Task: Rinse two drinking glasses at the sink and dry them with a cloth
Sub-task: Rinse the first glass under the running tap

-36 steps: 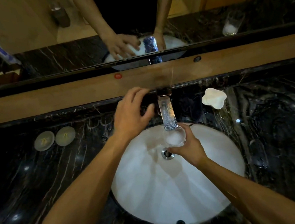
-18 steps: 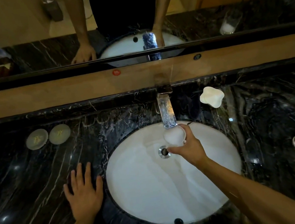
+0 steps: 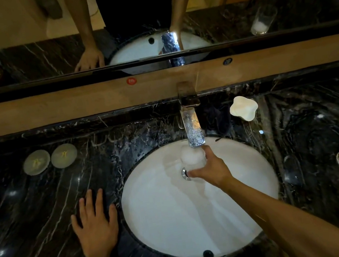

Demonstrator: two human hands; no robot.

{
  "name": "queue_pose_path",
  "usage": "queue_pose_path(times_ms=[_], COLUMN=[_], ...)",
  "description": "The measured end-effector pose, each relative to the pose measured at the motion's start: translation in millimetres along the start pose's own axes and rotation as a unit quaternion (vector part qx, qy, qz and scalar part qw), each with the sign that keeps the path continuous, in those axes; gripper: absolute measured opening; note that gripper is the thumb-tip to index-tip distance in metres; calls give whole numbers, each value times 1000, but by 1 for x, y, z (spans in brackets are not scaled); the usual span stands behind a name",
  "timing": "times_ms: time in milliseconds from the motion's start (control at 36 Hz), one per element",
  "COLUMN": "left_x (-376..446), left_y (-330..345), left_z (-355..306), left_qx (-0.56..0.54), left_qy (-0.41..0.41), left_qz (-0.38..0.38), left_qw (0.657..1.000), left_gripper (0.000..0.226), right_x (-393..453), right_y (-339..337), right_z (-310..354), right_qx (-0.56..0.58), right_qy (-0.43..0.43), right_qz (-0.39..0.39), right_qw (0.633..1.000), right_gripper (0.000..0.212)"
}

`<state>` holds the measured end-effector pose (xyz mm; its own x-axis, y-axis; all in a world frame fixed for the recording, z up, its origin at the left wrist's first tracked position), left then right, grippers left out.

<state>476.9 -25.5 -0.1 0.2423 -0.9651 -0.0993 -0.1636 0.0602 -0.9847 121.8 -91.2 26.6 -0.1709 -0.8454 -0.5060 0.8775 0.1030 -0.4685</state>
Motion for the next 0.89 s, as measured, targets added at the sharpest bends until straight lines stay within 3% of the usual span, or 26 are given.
queue_pose_path(times_ms=[306,583,778,889], left_x=[1,2,1,2], left_y=[0,1,1,2], left_z=[0,0,1,1], left_qx=[0,0,-4,-2], left_qy=[-7,-10,-11,-9], left_qz=[1,6,5,6], left_qw=[1000,1000,1000,1000], left_gripper=[68,66,66,66], right_x=[2,0,3,5], right_y=[-3,-5,-6,-10], right_z=[12,16,11,12], right_qx=[-250,-397,-449,-395], right_qy=[13,-85,-112,-87], right_qz=[-49,-125,-153,-154], right_qw=[967,905,873,901], right_gripper=[92,75,73,75])
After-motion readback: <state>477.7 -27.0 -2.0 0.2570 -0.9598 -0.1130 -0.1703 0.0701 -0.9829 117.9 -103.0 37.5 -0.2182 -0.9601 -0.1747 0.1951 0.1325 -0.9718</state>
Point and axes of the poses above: each hand's wrist, its own x-axis towards the middle knuckle, its own y-axis out of the palm, z = x × y, the point moved 2 cm from there along x, towards the middle knuckle, and after that the axes turned 2 degrees about x, right-handed, at the moved point
